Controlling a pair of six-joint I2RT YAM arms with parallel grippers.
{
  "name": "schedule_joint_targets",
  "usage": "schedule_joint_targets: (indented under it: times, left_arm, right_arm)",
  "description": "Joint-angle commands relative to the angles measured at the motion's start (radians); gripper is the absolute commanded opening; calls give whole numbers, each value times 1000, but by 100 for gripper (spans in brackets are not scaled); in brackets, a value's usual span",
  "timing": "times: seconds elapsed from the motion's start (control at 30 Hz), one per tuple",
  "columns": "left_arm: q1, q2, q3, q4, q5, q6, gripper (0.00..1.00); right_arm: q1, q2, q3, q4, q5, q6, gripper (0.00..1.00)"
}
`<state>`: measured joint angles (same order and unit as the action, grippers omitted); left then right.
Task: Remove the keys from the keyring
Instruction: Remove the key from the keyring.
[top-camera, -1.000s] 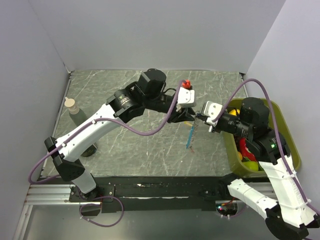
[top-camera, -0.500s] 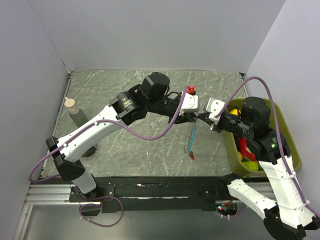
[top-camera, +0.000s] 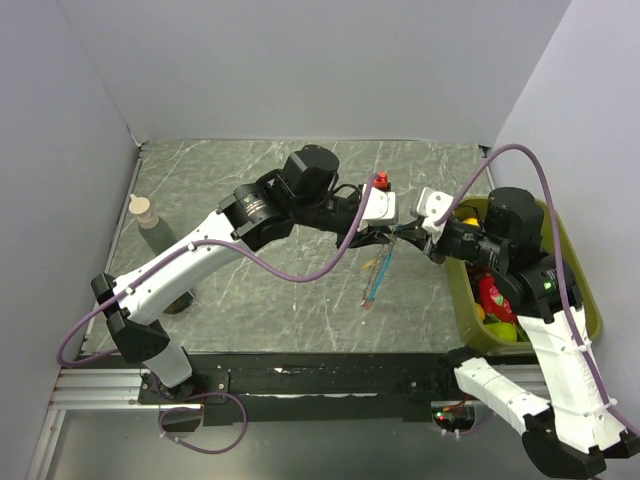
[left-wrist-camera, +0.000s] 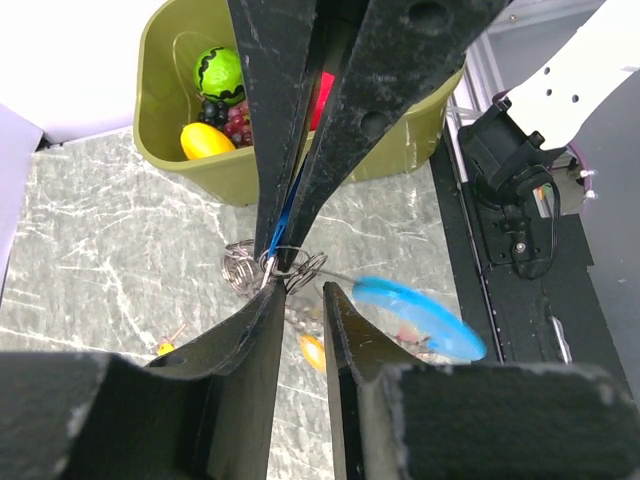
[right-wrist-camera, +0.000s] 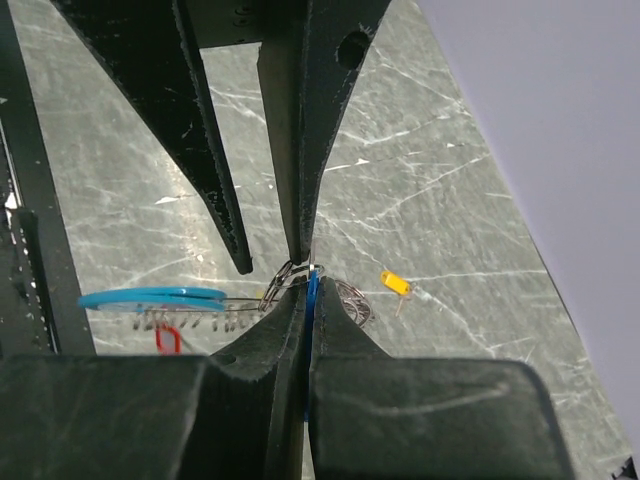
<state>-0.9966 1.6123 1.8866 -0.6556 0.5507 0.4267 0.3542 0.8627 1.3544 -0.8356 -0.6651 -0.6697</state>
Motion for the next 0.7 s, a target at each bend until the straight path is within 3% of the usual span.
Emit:
schedule_joint_targets:
  times: [0.0,0.3,0.67]
  left_arm:
    - [-7,-12,-4,17,-21,17,28]
    - [-7,-17,5,27,-21,0,31]
    - [-7,3,59,7,-1,-11,30]
  right_arm:
    - [-20,-7,80,69,-122,53,0]
    - [-57,-4,69,90,-192,113,0]
    - [-57,-10,15,96,-143,78,0]
